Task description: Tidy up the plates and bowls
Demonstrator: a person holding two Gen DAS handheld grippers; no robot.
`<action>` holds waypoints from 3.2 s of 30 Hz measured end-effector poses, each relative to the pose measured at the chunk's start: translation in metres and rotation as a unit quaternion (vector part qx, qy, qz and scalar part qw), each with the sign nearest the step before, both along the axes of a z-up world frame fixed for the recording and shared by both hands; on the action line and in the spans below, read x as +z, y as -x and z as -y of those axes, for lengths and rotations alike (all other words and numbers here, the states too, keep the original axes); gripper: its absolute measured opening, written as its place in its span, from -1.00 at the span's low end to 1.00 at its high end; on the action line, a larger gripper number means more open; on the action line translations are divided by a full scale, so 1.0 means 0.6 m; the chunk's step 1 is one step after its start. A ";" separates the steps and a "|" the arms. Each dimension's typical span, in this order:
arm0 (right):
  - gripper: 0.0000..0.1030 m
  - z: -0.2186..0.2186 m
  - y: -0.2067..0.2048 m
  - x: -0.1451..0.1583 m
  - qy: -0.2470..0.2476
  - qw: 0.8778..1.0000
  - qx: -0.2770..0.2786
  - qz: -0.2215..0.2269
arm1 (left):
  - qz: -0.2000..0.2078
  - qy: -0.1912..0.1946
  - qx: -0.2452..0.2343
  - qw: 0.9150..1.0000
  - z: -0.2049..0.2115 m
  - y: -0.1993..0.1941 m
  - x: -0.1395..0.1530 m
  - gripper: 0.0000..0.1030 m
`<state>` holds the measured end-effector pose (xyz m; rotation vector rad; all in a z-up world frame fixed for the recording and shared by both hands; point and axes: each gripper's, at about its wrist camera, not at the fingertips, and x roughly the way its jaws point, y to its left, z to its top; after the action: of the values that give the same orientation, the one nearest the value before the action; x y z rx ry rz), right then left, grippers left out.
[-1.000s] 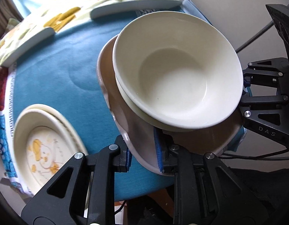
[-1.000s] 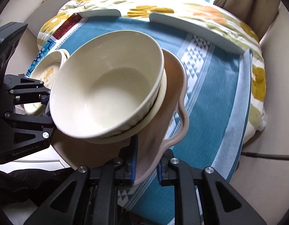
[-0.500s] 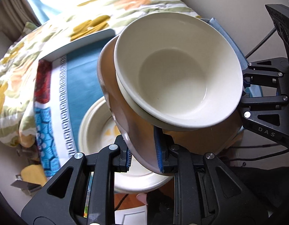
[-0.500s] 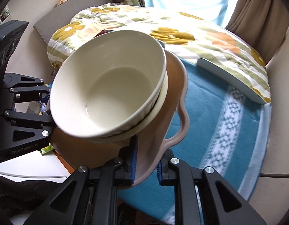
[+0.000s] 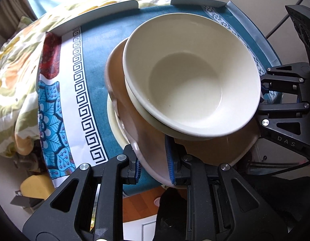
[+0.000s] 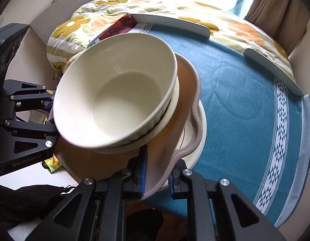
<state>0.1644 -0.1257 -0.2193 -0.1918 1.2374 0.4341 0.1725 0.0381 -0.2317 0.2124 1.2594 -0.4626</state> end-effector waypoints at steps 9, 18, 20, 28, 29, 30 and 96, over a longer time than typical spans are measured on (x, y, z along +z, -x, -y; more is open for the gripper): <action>-0.70 0.014 0.001 -0.023 -0.006 1.000 -0.016 -0.002 | 0.002 -0.003 -0.001 1.000 0.016 -0.003 -0.016 -0.66; -0.70 0.022 0.007 -0.022 -0.016 1.000 -0.021 -0.003 | -0.007 -0.006 0.011 1.000 0.019 -0.005 -0.019 -0.66; -0.70 0.022 0.005 -0.022 -0.015 1.000 -0.024 -0.008 | -0.012 -0.008 0.013 1.000 0.019 -0.006 -0.019 -0.66; -0.66 0.024 -0.009 -0.021 -0.014 0.999 -0.029 -0.040 | -0.055 -0.016 0.021 0.998 0.022 -0.019 -0.020 -0.65; -0.66 0.024 -0.011 -0.020 -0.015 0.998 -0.032 -0.045 | -0.062 -0.017 0.022 0.998 0.023 -0.022 -0.020 -0.64; -0.65 0.025 -0.012 -0.019 -0.014 0.998 -0.034 -0.048 | -0.070 -0.018 0.022 0.997 0.024 -0.024 -0.019 -0.64; 0.75 0.152 0.427 0.438 -0.058 0.896 -0.221 0.380 | 0.391 0.103 0.184 0.896 0.024 0.431 0.459 1.00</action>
<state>-0.0920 -0.2169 0.0437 0.0326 0.4502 0.0106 -0.0864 0.0239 0.0435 -0.0326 0.4310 -0.1409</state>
